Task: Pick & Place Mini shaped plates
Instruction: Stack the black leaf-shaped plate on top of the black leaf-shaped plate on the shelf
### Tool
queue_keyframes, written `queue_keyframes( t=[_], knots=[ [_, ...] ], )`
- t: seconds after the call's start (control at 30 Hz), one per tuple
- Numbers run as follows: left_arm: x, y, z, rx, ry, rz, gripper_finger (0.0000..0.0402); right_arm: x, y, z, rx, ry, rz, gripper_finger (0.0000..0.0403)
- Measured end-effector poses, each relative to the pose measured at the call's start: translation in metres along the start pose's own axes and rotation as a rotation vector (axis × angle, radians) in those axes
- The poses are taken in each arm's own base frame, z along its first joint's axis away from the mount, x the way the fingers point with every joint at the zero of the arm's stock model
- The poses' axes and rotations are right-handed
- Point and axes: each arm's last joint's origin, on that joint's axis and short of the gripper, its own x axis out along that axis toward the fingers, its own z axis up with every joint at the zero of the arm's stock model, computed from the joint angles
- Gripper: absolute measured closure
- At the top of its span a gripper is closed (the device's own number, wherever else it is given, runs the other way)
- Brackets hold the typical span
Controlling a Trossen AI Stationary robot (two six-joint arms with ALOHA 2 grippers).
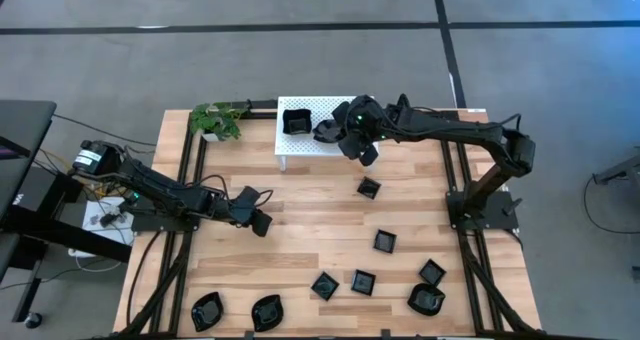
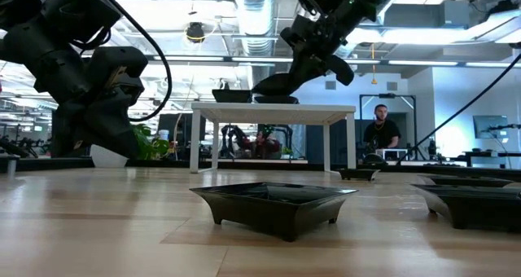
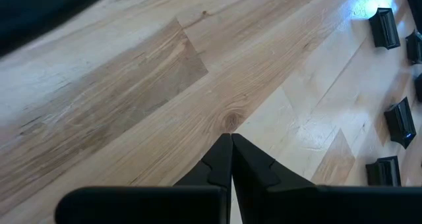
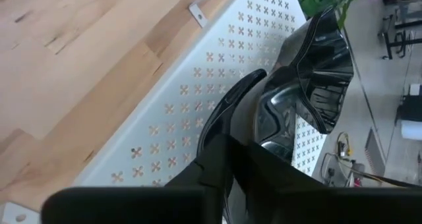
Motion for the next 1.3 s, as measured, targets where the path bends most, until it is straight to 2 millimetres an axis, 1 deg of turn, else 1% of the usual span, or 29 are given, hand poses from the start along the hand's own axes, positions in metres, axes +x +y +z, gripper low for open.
queue_keyframes(
  t=[0.13,0.4,0.5,0.67,0.77,0.87,0.97,1.07,1.13,1.2,1.27,1.3],
  knots=[
    [0.000,0.000,0.000,0.000,0.000,0.000,0.0394,0.000,0.001,0.002,0.001,-0.004,0.001,0.0351],
    [0.000,0.000,0.000,0.000,0.000,0.000,0.0394,0.000,0.001,0.005,0.069,-0.009,0.001,0.0321],
    [0.000,0.000,0.000,0.000,0.001,0.000,0.0394,-0.002,0.002,0.007,0.054,-0.009,-0.003,0.0313],
    [0.000,0.000,0.000,0.000,0.004,-0.002,0.0394,-0.017,-0.002,0.018,-0.001,0.025,-0.070,0.0310],
    [0.000,0.000,0.000,0.000,0.006,-0.003,0.0394,-0.032,-0.004,0.025,0.008,0.013,-0.107,0.0311],
    [0.000,0.000,0.000,0.000,0.006,-0.003,0.0394,-0.043,0.000,0.027,0.080,-0.007,-0.078,0.0311],
    [0.000,0.000,0.000,0.000,0.006,-0.003,0.0394,-0.046,0.006,0.029,0.206,-0.074,0.009,0.0313],
    [0.000,0.000,0.000,0.000,0.005,-0.003,0.0394,-0.037,0.011,0.027,0.269,-0.082,0.085,0.0328],
    [0.000,0.000,0.000,0.000,0.005,-0.003,0.0394,-0.022,0.015,0.023,0.274,-0.054,0.123,0.0349],
    [0.000,0.000,0.000,0.000,0.006,-0.003,0.0394,-0.010,0.018,0.019,0.264,-0.029,0.148,0.0379],
    [0.000,0.000,0.000,0.000,0.005,-0.003,0.0394,-0.001,0.016,0.017,0.236,-0.020,0.133,0.0396],
    [0.000,0.000,0.000,-0.001,0.004,-0.006,0.0394,0.003,0.016,0.016,0.230,-0.008,0.124,0.0395]
  ],
)
